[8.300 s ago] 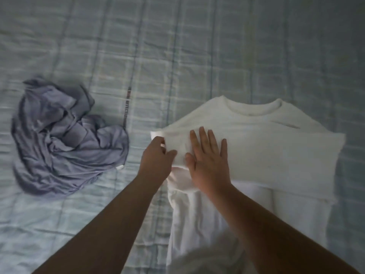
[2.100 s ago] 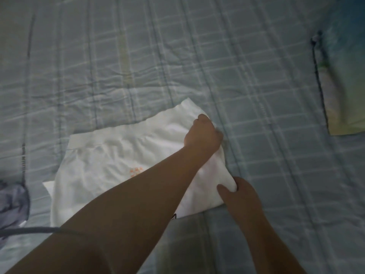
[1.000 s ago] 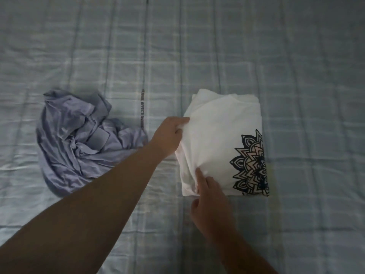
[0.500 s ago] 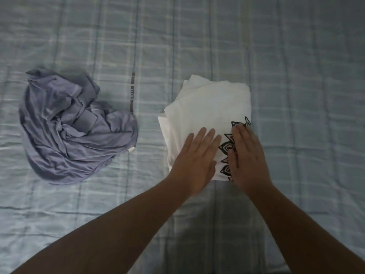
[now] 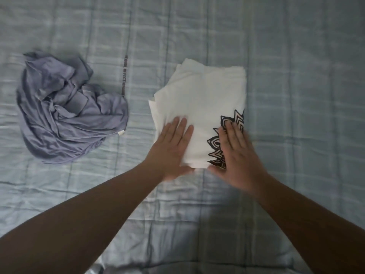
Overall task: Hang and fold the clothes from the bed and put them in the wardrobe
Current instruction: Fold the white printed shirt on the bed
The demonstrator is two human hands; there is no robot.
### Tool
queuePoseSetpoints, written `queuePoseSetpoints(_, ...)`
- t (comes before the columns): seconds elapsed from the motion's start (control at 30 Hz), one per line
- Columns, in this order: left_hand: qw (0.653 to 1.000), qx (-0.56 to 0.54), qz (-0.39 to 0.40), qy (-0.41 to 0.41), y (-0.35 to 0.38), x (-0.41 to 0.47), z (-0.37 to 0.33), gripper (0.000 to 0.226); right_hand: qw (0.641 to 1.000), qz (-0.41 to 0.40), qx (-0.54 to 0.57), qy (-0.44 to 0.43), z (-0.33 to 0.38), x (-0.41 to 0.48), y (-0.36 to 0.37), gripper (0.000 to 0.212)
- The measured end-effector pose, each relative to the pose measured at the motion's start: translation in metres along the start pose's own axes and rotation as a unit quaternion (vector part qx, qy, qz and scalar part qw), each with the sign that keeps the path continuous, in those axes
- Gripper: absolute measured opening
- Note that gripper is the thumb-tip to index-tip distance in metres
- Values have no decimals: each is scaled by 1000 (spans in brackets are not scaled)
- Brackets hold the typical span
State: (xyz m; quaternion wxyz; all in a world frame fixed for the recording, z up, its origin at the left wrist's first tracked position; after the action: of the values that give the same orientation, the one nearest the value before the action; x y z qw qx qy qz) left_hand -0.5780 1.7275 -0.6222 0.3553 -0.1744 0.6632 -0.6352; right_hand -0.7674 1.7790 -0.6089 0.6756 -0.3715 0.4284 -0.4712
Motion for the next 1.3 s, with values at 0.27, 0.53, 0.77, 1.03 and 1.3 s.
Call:
queuePoseSetpoints(0.27,994,62,88,2,-16,14,0,112,993,105,-58,12,-3,14,-12,108)
queuePoseSetpoints(0.53,989,46,138,14,-41,-14,-19,100,996,54,-64,-21,13,-21,-30,90)
queuePoseSetpoints(0.77,990,9,130,48,-10,-97,-89,100,994,107,21,0,31,-118,24,86)
queuePoseSetpoints(1.03,931,-301,189,-82,-49,-75,-39,62,960,105,241,98,17,-105,-20,74)
queuePoseSetpoints(1.3,799,-536,166,-216,-67,-28,41,35,903,106,340,243,-14,-40,-107,14)
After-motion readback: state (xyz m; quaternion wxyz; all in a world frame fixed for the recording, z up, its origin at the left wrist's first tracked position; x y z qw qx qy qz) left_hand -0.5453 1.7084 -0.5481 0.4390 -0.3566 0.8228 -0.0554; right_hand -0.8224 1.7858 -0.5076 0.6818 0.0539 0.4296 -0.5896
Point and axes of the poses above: each hand's wrist, its own x-axis towards the middle knuckle, its own y-axis out of the palm, z = x × y, the point moved 6 cm from there along x, towards the middle knuckle, and after that the axes turned 14 degrees about x, right-handed, at the moved point
